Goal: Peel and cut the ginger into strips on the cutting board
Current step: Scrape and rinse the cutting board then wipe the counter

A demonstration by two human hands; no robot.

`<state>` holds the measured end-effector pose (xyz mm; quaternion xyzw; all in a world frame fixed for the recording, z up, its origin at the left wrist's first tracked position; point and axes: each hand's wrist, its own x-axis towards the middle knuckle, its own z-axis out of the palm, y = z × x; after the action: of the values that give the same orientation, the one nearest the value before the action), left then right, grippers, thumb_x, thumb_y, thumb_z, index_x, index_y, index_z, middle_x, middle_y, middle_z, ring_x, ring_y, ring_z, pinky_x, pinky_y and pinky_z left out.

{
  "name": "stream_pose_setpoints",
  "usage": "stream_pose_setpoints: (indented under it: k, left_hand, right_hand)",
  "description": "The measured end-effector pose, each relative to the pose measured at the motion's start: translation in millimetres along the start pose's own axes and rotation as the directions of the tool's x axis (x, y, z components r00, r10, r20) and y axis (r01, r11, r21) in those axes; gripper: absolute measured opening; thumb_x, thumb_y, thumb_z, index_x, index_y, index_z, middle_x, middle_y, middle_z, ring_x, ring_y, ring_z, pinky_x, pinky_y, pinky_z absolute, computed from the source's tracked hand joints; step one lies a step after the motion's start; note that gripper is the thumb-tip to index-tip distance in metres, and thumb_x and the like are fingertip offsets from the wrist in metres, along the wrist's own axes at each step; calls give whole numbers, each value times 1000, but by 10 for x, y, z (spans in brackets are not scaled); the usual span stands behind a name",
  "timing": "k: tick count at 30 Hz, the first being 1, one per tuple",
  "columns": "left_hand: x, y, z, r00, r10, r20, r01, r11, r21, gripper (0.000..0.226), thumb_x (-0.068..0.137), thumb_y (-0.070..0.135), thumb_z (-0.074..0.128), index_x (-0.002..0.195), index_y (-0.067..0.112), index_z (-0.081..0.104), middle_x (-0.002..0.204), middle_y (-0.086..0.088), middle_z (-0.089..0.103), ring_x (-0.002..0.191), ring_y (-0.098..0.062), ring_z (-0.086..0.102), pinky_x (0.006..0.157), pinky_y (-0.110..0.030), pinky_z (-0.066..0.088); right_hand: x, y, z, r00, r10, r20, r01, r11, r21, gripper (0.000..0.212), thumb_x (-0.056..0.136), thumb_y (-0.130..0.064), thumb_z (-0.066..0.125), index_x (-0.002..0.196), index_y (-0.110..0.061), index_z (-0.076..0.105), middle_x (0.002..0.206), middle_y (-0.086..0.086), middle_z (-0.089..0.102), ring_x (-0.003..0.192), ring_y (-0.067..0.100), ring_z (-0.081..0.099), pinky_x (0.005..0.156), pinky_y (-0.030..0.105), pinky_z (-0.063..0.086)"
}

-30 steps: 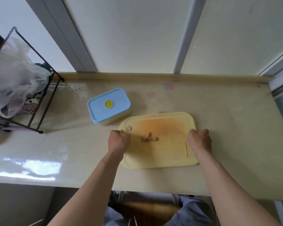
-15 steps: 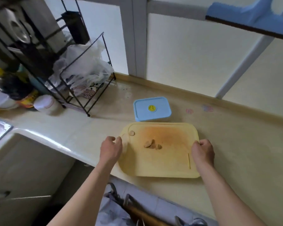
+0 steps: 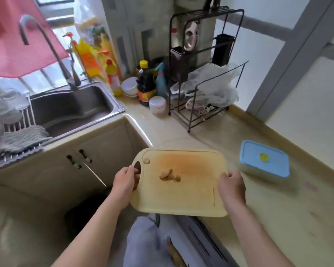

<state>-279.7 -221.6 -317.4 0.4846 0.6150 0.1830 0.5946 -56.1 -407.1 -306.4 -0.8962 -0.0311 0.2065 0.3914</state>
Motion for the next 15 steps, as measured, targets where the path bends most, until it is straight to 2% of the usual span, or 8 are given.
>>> stream_pose_setpoints:
  k: [5, 7, 9, 12, 15]
  left_hand:
    - [-97, -381, -722, 980, -87, -180, 49, 978, -202, 26, 103, 22, 43, 105, 5, 62, 76, -7, 63, 65, -22, 54, 56, -33, 44]
    - [14, -520, -1000, 971, -108, -215, 49, 963, -265, 28, 104, 25, 42, 107, 5, 61, 78, -9, 65, 66, -24, 57, 56, -34, 47]
    - [247, -696, -1246, 960, -159, -229, 74, 937, -342, 34, 106, 34, 39, 109, 8, 60, 88, -15, 70, 74, -30, 64, 63, -39, 51]
    - [605, -1103, -1593, 950, -246, -193, 135, 879, -458, 39, 106, 45, 37, 120, 18, 61, 97, -20, 74, 83, -37, 70, 67, -45, 56]
    - [802, -1584, -1867, 921, -339, -194, 172, 797, -579, 39, 107, 46, 37, 124, 20, 60, 95, -22, 73, 75, -33, 69, 63, -40, 55]
  right_hand:
    - [-237, -428, 589, 959, -164, 229, 191, 976, -102, 24, 104, -19, 42, 124, -10, 54, 111, 10, 61, 96, 32, 57, 71, 36, 40]
    - [-318, -592, 951, 932, -207, 298, 245, 965, -95, 28, 105, -19, 41, 128, -12, 53, 117, 9, 61, 102, 32, 58, 80, 38, 45]
    - [-361, -738, 1387, 909, -243, 340, 297, 947, -119, 28, 106, -20, 41, 131, -14, 52, 115, 5, 58, 103, 30, 55, 85, 38, 43]
    - [-401, -826, 2128, 863, -295, 411, 392, 903, -176, 16, 105, -18, 42, 116, -14, 54, 104, 5, 59, 95, 29, 52, 80, 36, 38]
    - [-461, -800, 2827, 801, -286, 526, 452, 865, -219, 14, 102, -15, 41, 106, -14, 54, 93, 3, 60, 91, 31, 56, 74, 38, 39]
